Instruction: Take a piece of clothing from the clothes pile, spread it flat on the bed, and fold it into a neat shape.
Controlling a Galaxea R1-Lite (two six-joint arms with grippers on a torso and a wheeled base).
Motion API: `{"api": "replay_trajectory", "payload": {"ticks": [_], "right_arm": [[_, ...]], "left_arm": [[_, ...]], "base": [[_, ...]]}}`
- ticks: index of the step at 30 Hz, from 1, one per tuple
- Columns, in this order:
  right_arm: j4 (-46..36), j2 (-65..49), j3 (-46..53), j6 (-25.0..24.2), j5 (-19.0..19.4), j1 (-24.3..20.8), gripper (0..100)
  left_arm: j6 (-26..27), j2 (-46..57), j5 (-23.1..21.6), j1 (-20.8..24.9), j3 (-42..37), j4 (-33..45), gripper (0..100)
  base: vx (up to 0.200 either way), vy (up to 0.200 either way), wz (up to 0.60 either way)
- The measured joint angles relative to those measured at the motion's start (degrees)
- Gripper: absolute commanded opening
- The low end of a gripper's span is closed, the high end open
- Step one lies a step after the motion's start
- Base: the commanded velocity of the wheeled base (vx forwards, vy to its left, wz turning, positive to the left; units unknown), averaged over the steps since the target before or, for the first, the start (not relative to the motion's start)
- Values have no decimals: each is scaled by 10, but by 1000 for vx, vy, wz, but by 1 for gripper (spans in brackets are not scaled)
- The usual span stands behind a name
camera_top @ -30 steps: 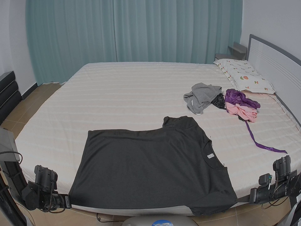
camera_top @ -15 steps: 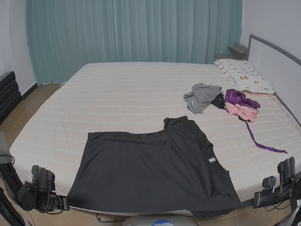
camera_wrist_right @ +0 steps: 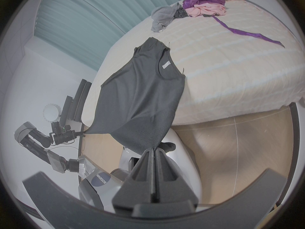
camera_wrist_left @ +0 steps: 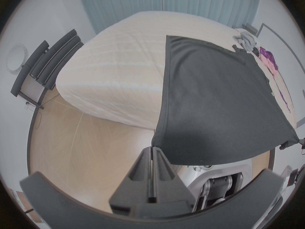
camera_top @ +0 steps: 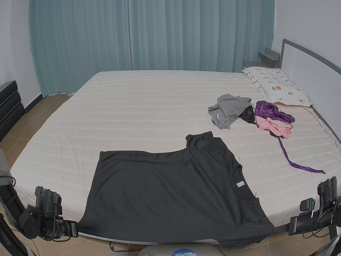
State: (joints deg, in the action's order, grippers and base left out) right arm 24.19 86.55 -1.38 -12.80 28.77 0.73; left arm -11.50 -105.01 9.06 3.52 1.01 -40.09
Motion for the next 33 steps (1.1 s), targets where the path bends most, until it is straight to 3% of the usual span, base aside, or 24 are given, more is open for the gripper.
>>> {"api": "replay_trajectory", "payload": {"ticks": [4,14,20,33], "right_arm": [[0,-2,-20,-2,0,1,0],[0,13,-91,-7,-3,6,0],[0,38,-115,-4,-28,6,0],[-1,54,-70,29,-29,1,0]], "left_arm": [[-17,0,0,-3,7,-49,0],[-130,-4,28,-6,69,-139,0],[-137,-5,30,-6,80,-158,0],[-133,-4,31,-2,63,-160,0]], "base": [[0,0,0],[0,0,0],[0,0,0],[0,0,0]]}}
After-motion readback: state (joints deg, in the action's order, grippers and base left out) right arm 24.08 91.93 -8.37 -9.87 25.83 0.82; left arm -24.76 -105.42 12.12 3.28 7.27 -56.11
